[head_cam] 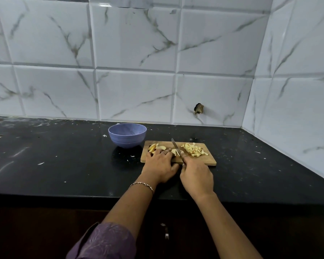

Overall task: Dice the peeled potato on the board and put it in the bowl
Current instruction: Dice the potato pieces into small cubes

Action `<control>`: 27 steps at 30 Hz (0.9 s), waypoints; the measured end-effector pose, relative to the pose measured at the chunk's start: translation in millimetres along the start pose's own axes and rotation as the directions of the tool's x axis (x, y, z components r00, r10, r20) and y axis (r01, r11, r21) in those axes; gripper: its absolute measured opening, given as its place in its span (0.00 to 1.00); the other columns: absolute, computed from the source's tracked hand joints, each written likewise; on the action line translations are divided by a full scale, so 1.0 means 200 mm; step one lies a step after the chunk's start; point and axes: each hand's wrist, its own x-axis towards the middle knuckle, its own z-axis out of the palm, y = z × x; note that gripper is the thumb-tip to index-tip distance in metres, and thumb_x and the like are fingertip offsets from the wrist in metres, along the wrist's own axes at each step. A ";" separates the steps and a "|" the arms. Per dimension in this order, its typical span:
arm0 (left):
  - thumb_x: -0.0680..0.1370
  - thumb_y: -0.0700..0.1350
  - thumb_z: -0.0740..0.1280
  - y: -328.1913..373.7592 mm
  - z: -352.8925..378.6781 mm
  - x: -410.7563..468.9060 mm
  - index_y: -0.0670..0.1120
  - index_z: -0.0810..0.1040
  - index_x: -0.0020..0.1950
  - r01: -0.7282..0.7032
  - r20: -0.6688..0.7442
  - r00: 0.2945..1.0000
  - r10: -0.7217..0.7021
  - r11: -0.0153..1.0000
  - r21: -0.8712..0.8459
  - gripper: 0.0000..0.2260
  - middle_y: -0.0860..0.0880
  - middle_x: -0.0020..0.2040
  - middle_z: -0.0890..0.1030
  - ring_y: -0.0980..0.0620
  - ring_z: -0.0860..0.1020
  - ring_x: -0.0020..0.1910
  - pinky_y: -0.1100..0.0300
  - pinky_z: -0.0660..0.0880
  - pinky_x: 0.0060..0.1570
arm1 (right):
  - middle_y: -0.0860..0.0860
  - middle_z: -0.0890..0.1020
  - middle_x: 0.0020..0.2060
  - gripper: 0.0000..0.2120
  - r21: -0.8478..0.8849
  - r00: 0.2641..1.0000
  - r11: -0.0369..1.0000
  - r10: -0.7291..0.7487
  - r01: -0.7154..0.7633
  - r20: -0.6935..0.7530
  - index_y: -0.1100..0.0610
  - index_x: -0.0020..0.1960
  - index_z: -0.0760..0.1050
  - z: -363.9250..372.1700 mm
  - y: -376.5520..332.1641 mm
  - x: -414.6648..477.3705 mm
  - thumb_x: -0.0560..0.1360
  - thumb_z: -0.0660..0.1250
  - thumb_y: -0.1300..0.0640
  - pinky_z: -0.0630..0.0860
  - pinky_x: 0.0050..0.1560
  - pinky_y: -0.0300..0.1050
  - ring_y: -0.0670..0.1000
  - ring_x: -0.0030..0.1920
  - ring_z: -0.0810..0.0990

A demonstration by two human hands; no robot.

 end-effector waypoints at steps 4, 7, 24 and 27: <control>0.80 0.56 0.55 -0.01 0.01 0.01 0.48 0.67 0.73 -0.003 0.018 1.000 0.003 1.000 -0.022 0.23 0.52 0.79 0.61 0.50 0.56 0.77 0.43 0.55 0.70 | 0.48 0.82 0.52 0.20 -0.022 1.000 1.000 -0.014 0.014 0.014 0.47 0.71 0.72 0.01 0.00 0.01 0.80 0.61 0.57 0.78 0.49 0.48 0.51 0.53 0.81; 0.80 0.56 0.56 -0.01 0.01 0.01 0.49 0.67 0.73 -0.004 0.003 1.000 0.004 0.999 -0.039 0.23 0.51 0.78 0.63 0.50 0.56 0.77 0.43 0.54 0.70 | 0.48 0.82 0.55 0.21 -0.006 0.999 0.999 -0.033 0.033 0.043 0.46 0.73 0.70 0.01 0.00 0.03 0.81 0.61 0.56 0.78 0.53 0.48 0.51 0.56 0.80; 0.81 0.56 0.53 -0.01 0.02 0.03 0.50 0.68 0.73 0.016 -0.002 1.000 -0.016 1.000 -0.024 0.22 0.51 0.74 0.69 0.50 0.60 0.75 0.42 0.54 0.71 | 0.50 0.82 0.54 0.24 -0.150 0.994 0.985 -0.079 0.090 0.075 0.48 0.77 0.63 0.05 -0.03 0.07 0.82 0.57 0.60 0.76 0.49 0.46 0.52 0.55 0.80; 0.82 0.56 0.54 -0.01 0.01 0.03 0.49 0.68 0.73 0.027 0.005 1.000 -0.026 0.999 -0.021 0.22 0.52 0.76 0.67 0.50 0.59 0.75 0.42 0.53 0.72 | 0.50 0.81 0.54 0.23 -0.191 0.995 0.978 -0.070 0.082 0.071 0.49 0.77 0.63 0.06 -0.03 0.08 0.83 0.56 0.61 0.76 0.46 0.45 0.52 0.54 0.80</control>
